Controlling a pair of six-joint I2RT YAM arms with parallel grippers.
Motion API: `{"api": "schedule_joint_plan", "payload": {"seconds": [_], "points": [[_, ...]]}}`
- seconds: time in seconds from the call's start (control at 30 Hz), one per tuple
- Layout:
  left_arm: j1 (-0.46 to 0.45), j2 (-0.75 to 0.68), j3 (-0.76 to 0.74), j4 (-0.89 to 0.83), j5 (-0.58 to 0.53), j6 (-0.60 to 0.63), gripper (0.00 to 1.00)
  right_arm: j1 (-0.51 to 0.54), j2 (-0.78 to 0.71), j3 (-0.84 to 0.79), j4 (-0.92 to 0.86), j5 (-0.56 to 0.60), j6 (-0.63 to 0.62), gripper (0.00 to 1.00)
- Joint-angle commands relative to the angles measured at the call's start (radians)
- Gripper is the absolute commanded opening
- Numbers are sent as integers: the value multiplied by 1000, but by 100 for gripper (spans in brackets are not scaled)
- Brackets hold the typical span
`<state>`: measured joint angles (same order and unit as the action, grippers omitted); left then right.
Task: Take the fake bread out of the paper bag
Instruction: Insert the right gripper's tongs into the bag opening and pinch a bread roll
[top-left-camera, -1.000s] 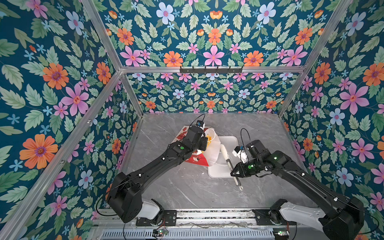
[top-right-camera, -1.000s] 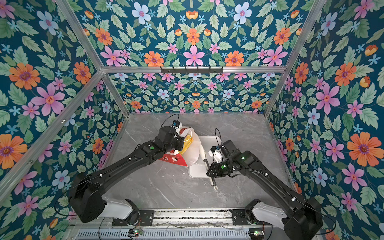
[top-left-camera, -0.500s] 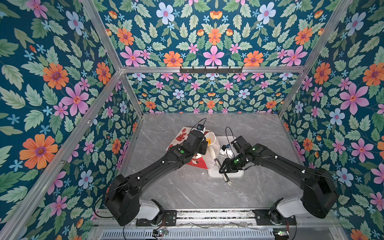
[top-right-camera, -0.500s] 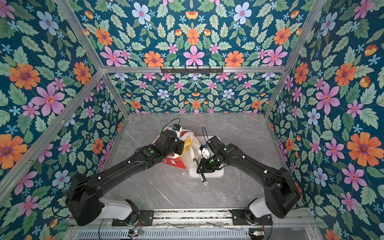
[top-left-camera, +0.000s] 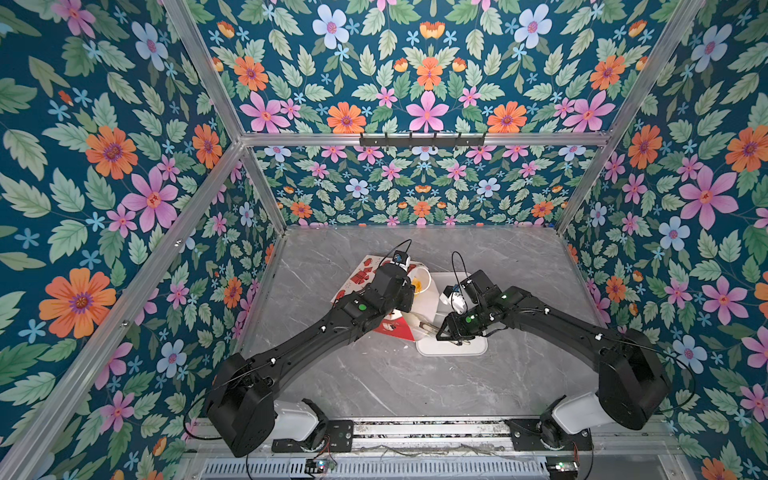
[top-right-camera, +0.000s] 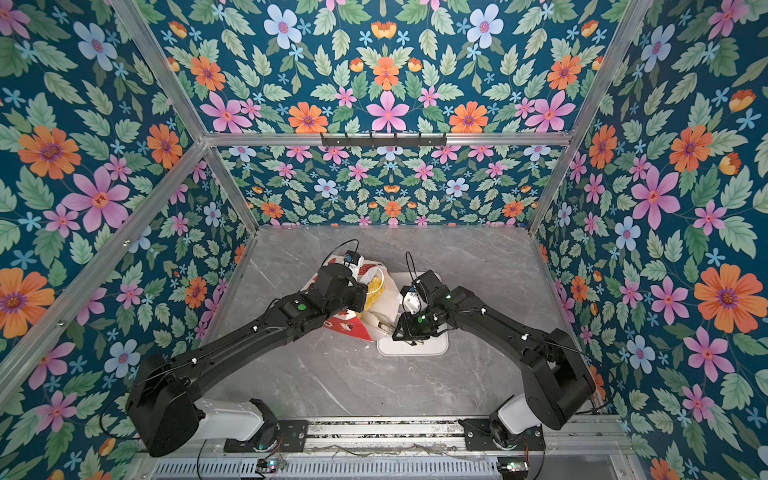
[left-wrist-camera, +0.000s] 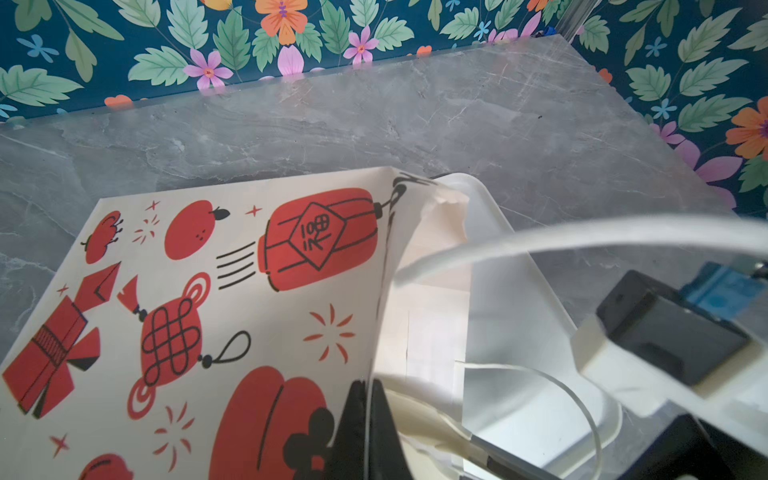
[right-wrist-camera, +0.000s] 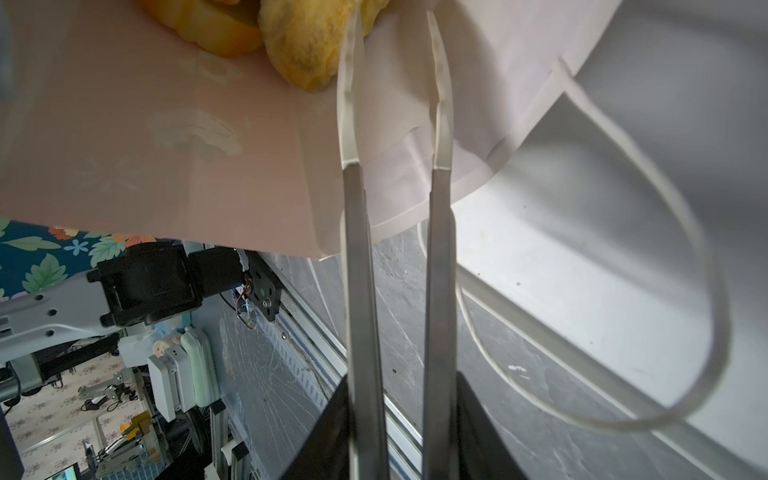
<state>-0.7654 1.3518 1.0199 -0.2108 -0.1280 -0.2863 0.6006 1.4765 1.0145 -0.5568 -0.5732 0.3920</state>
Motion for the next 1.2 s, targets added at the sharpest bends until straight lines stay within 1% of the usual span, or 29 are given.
{"api": "schedule_joint_plan", "payload": {"seconds": [0.0,0.2,0.53,0.67,0.83,0.97,1.0,1.07,1.17], "points": [[1,-16,-7,30,-14,-1,0,-18,-35,-20,65,36,46,37],[1,-37,-21,31,-14,-4,0,-56,-88,-87,187,45,118,38],[1,-39,-21,34,-9,-13,0,-66,-94,-126,337,32,163,39],[1,-33,-14,36,-12,-15,0,-75,-93,-139,386,9,175,40],[0,-32,-4,45,-1,-23,0,-84,-42,-116,409,-9,169,40],[0,-29,0,52,0,-23,0,-84,26,-99,472,-64,180,40],[1,-27,0,52,-2,-22,0,-84,39,-94,489,-77,184,40],[1,-24,2,53,-8,-25,0,-84,62,-95,526,-98,194,32],[0,-20,2,53,-33,-31,0,-85,53,-104,541,-97,196,22]]}}
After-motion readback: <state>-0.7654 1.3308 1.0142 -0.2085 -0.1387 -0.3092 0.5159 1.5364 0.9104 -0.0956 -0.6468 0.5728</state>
